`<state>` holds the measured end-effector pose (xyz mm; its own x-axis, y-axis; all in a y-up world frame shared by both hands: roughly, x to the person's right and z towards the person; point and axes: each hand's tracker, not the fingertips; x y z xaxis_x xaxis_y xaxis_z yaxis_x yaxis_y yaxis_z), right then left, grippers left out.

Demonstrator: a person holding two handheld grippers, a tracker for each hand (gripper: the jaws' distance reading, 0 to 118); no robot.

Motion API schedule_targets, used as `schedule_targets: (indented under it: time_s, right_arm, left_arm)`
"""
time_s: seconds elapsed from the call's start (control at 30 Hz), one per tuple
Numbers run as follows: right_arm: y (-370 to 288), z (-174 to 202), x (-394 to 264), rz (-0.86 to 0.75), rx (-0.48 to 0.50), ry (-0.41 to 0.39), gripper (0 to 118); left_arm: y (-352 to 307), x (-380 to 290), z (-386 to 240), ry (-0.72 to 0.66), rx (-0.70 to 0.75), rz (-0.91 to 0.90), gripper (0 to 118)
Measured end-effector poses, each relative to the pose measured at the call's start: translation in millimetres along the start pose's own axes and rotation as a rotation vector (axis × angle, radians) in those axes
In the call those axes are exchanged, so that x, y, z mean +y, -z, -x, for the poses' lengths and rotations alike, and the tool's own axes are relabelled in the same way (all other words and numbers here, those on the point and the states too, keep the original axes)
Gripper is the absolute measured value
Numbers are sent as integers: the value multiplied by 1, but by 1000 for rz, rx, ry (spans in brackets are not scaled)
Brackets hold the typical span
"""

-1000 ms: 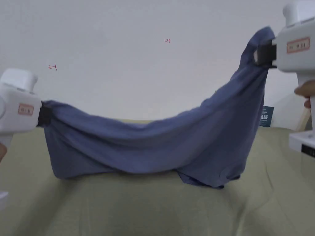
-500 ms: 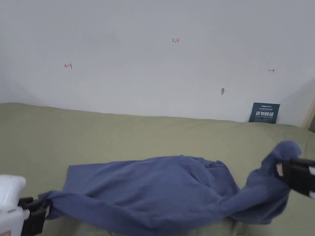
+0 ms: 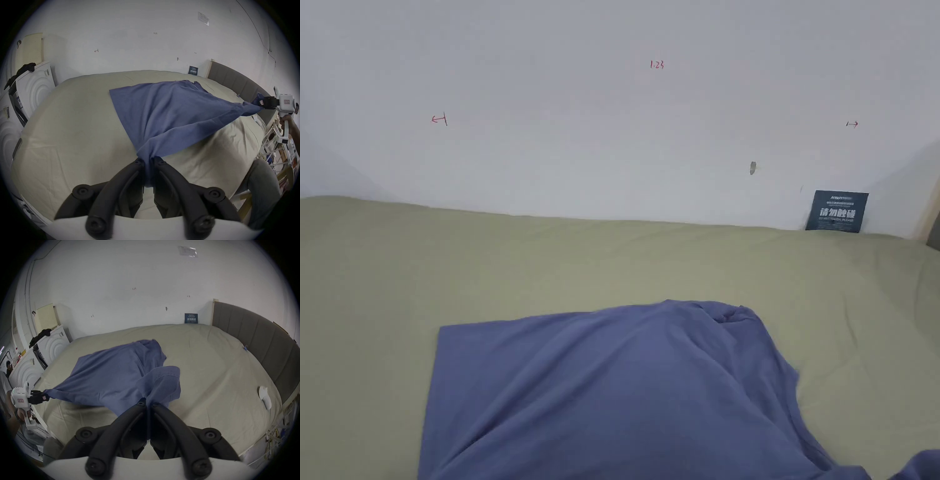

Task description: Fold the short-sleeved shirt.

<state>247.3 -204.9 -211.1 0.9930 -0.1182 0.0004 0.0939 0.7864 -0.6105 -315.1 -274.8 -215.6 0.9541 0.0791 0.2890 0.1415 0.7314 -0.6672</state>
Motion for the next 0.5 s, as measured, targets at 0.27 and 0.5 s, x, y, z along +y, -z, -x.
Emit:
schedule_targets:
  time_s: [0.27,0.5]
  right_arm:
    - [-14,12,-26,105,49,-59,89]
    - [-50,52,-38,11,-3,-69,88]
  left_arm:
    - [-26,-9,-25,-157,11,50,64]
    - [-60,-1,-84,-154,135,-51,69]
